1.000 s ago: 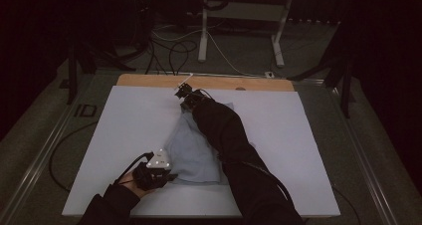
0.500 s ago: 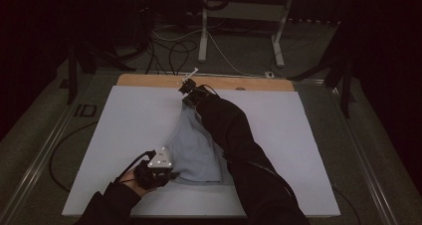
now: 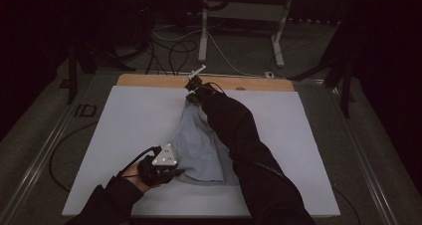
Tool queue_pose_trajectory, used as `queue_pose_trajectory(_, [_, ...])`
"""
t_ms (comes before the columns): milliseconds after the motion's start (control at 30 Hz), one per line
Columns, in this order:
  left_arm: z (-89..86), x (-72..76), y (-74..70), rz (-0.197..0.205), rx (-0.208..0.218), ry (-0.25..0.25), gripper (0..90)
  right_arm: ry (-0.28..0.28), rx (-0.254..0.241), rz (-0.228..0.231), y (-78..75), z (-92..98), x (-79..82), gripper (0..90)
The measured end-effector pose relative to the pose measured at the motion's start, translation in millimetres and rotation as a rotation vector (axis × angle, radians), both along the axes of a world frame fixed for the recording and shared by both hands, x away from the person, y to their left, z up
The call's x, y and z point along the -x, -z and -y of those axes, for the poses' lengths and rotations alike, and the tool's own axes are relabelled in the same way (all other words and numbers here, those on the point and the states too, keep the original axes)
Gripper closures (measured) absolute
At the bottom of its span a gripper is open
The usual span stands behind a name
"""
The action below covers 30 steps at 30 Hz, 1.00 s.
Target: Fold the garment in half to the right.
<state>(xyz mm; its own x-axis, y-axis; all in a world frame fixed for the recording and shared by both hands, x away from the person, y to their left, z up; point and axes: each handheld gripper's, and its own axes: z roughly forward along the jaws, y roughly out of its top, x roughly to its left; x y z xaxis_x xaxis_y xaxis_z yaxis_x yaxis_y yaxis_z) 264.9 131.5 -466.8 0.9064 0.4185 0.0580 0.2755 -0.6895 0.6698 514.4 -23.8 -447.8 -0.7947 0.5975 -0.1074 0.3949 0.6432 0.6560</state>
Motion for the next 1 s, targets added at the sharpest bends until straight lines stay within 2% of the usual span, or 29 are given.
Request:
queue_pose_trajectory(367, [15.4,-4.2,-12.3,0.019,-0.025,0.061,83.5,0.009,-0.029,0.016,-9.1,17.7,2.8,87.5])
queue_pose_trajectory(567, [25.1,-7.0,-15.2,0.026,-0.032,0.101,83.5,0.026,-0.045,0.018,-12.0,27.7,4.5,87.5])
queue_pose_trajectory(667, [30.6,-7.5,-17.0,0.029,-0.049,0.122,83.5,0.032,-0.059,0.017,-13.8,33.1,5.6,87.5])
queue_pose_trajectory(1000, [51.2,-10.5,-22.2,0.04,-0.069,0.175,83.5,0.051,-0.07,0.021,-16.6,52.5,8.4,87.5])
